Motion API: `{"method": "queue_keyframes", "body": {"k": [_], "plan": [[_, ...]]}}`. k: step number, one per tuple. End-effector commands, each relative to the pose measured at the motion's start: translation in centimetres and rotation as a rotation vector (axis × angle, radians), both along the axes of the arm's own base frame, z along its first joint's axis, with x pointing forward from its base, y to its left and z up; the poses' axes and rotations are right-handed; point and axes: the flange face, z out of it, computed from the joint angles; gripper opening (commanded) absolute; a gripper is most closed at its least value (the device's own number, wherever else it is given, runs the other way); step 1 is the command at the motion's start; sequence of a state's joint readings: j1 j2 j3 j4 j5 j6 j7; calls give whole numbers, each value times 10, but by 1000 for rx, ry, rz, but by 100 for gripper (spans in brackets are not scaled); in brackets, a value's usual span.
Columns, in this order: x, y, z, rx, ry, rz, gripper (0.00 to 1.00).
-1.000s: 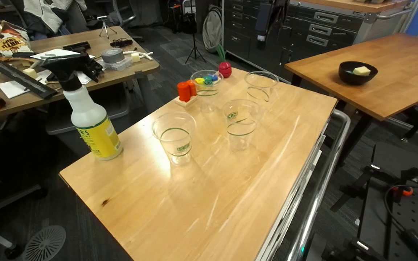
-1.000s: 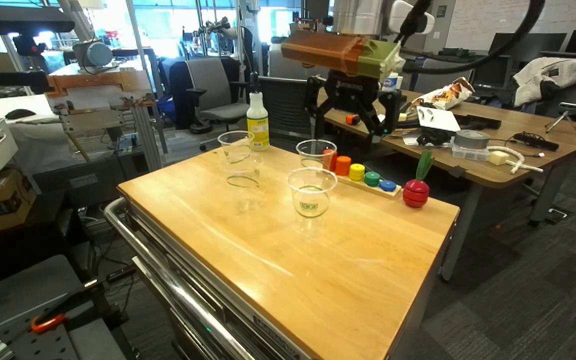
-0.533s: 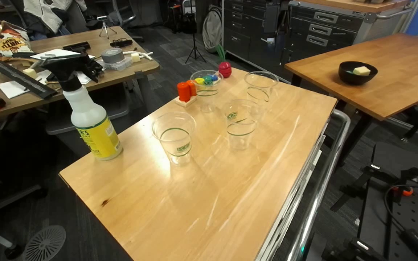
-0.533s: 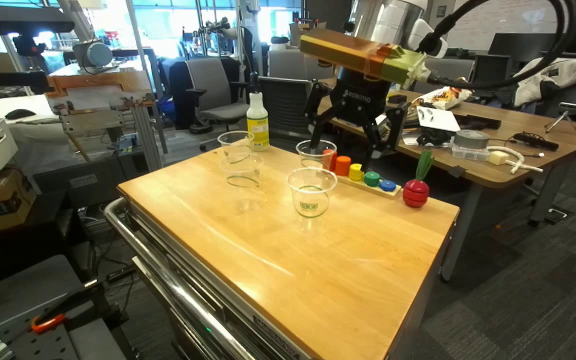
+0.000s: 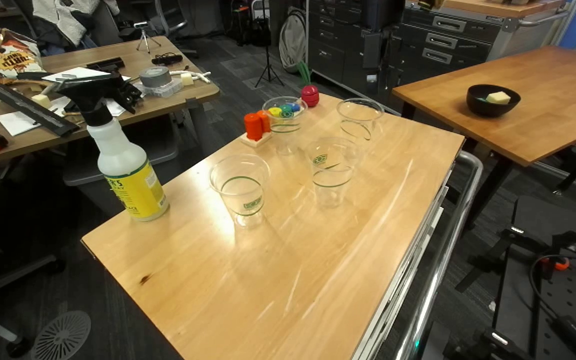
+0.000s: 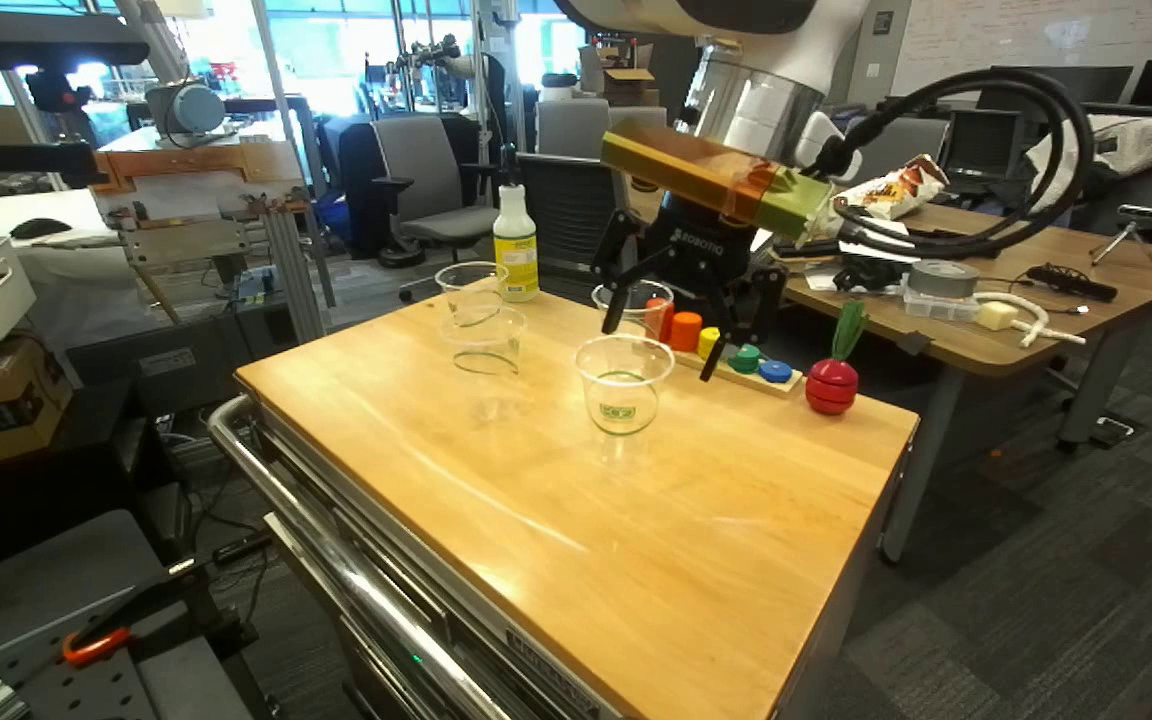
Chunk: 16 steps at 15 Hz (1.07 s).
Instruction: Stack up the plastic cups on each other.
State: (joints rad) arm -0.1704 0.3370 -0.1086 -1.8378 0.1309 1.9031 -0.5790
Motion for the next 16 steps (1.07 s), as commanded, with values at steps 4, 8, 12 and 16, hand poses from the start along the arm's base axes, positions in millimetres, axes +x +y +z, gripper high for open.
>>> {"method": "queue_keyframes", "body": {"k": [4, 8, 12, 16], "plan": [[6, 3, -15, 16, -91, 20, 99], [5, 2, -19, 2, -130, 22, 63], [3, 0, -24, 3, -137, 19, 31], [1, -2, -22, 16, -148, -12, 8]]}}
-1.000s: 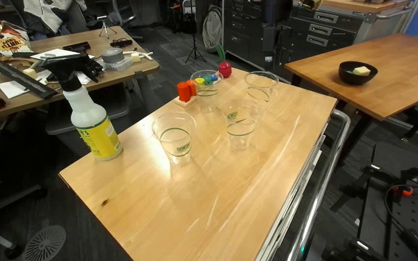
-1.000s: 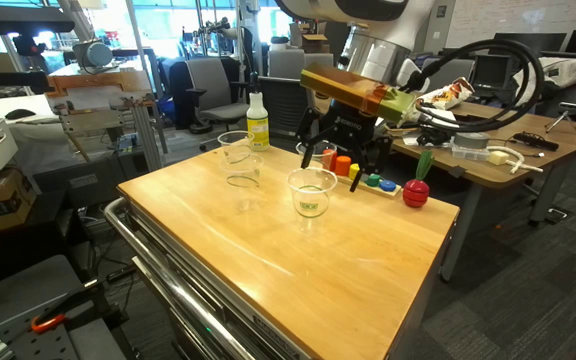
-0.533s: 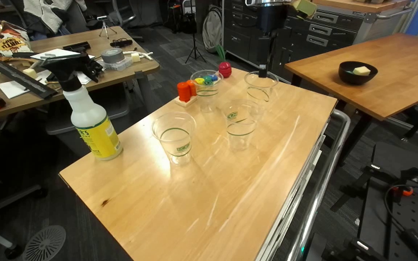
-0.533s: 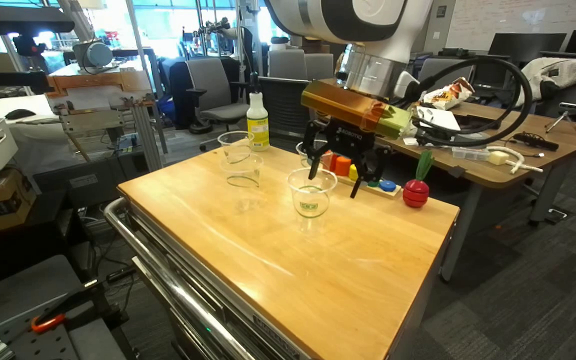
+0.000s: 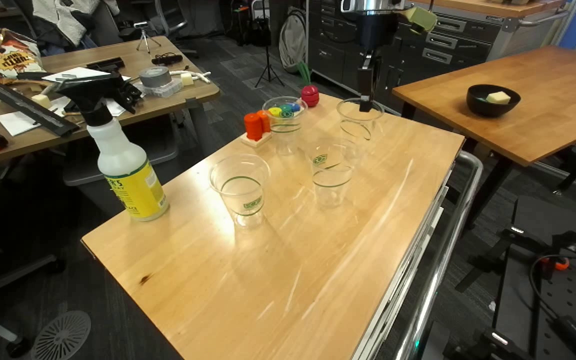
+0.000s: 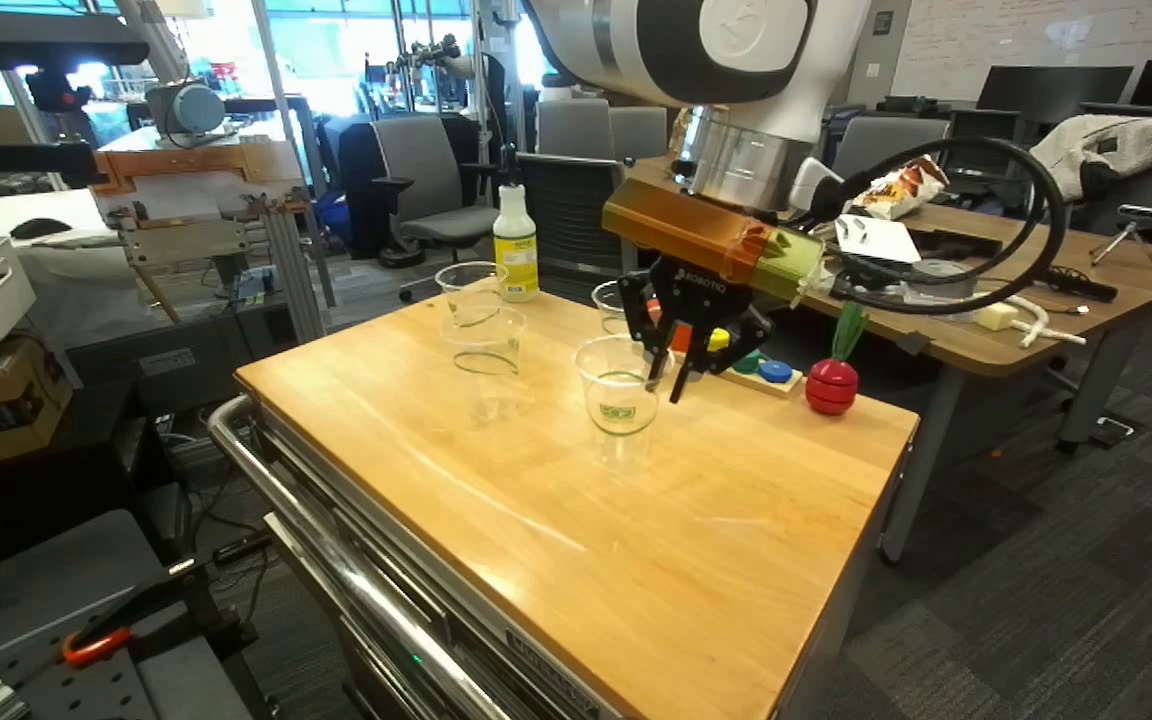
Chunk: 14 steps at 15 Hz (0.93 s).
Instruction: Stack up the plastic cups on each other.
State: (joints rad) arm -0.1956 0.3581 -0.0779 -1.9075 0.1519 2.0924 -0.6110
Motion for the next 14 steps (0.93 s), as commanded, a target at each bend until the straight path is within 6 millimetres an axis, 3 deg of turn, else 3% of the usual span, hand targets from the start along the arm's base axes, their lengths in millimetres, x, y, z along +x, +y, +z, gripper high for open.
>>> {"method": "queue_keyframes", "body": {"k": [1, 6, 14], "plan": [[-1, -2, 10, 27, -49, -19, 6], [5, 0, 37, 22, -20, -67, 9], [43, 28, 132, 121, 93, -83, 8]]}}
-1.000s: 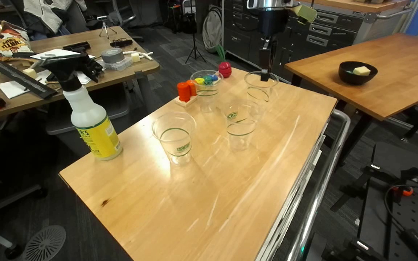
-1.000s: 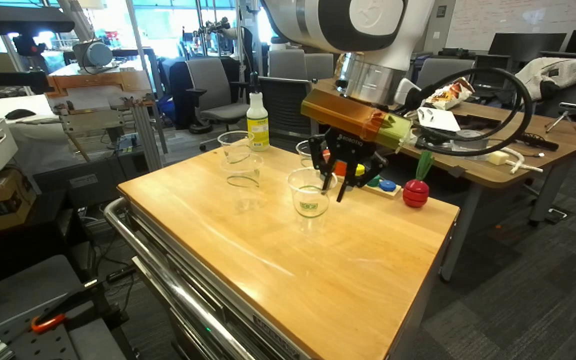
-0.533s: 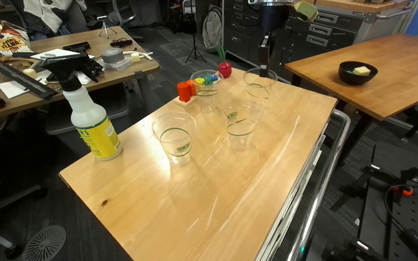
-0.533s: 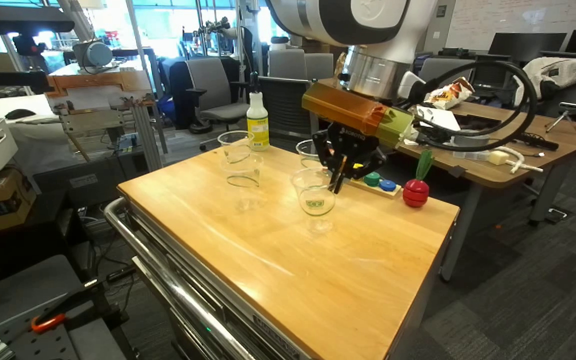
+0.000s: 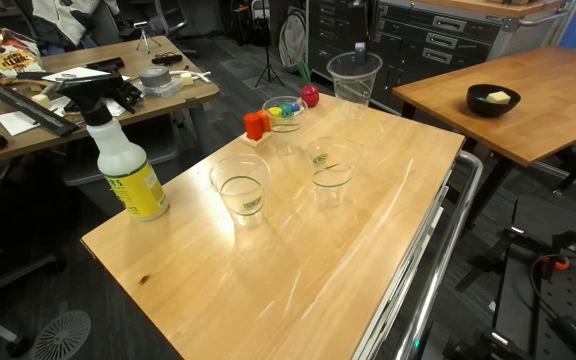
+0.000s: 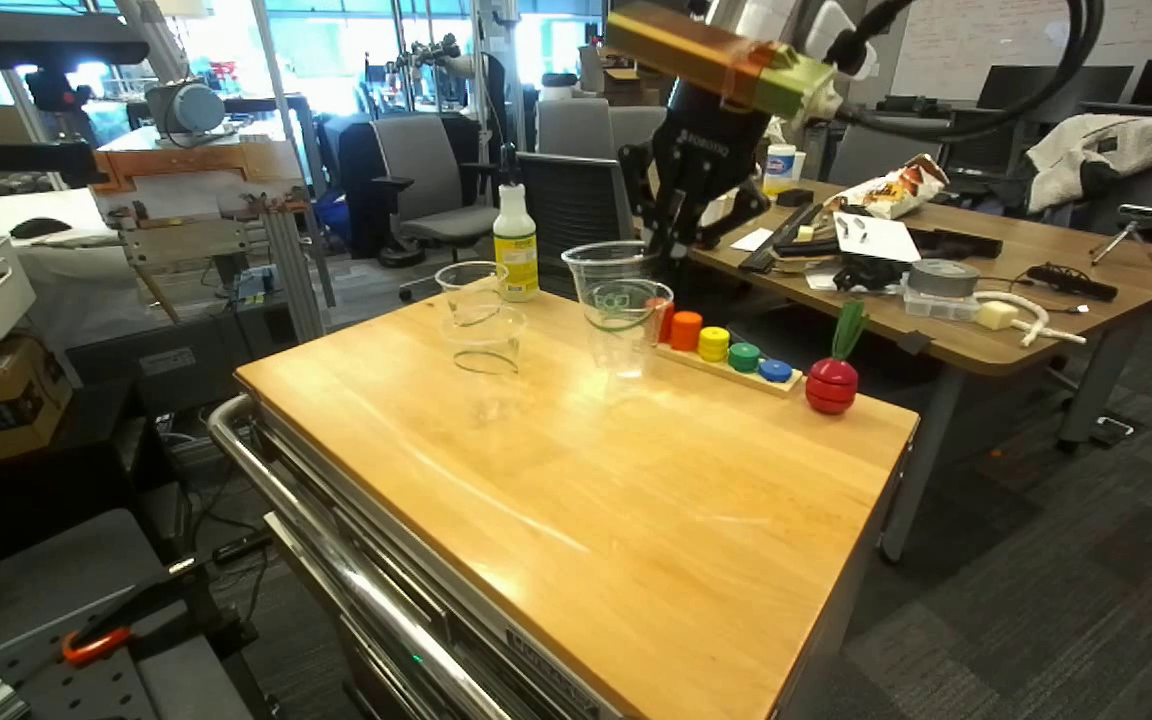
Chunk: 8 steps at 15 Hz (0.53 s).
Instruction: Stack up the plastic cups on each other.
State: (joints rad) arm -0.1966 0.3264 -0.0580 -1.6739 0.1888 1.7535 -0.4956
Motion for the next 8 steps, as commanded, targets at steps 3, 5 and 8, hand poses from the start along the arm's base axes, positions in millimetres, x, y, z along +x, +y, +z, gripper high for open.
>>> {"method": "queue_keyframes", "body": {"k": [3, 5, 8], "plan": [[41, 28, 48, 126, 19, -41, 8], [56, 35, 46, 168, 5, -63, 8], [80, 41, 27, 228, -21, -89, 8]]}}
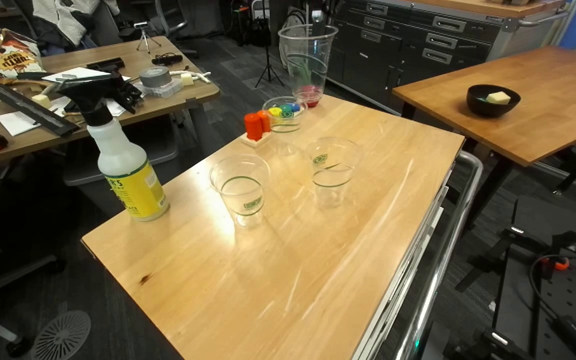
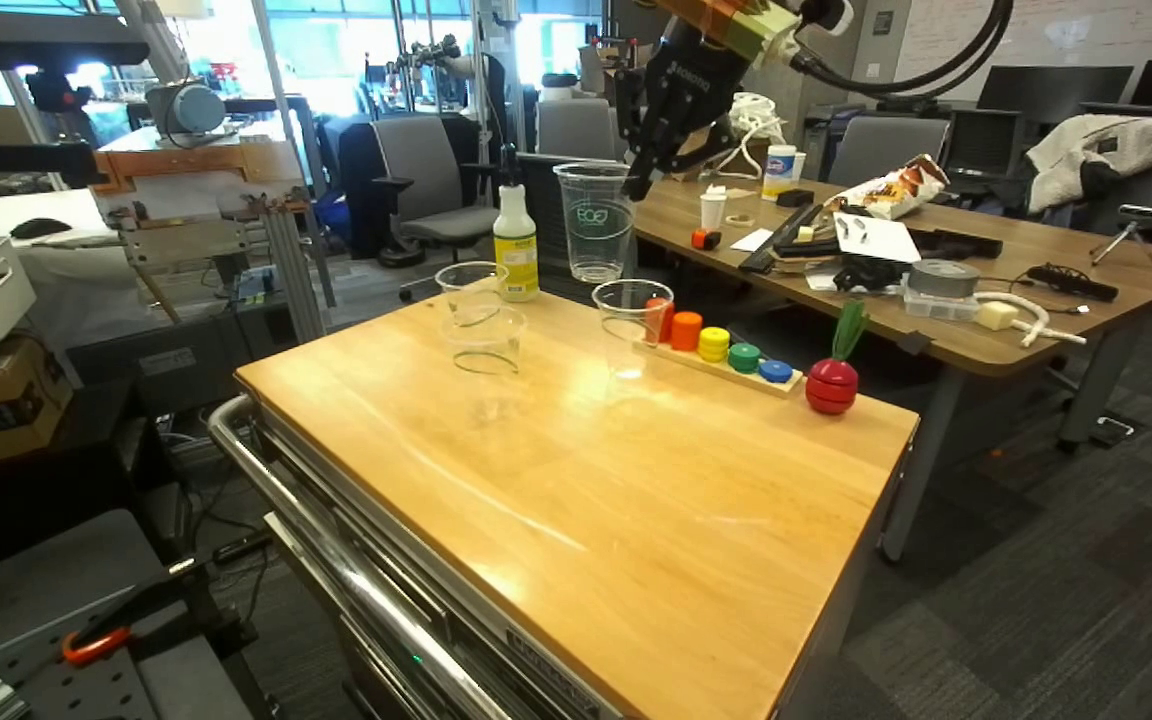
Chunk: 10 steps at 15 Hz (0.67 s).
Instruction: Stack up the plastic cups on each other.
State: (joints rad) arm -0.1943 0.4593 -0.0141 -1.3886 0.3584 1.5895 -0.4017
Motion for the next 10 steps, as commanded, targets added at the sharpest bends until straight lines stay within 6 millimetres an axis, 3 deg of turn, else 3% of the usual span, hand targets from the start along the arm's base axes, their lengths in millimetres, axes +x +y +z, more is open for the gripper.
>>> {"method": "queue_keyframes", "body": {"k": [1, 5, 10], "plan": [[36, 4, -17, 82, -22, -41, 8], [54, 6, -33, 96, -41, -40, 8], [59, 7, -24, 73, -73, -17, 9]]}}
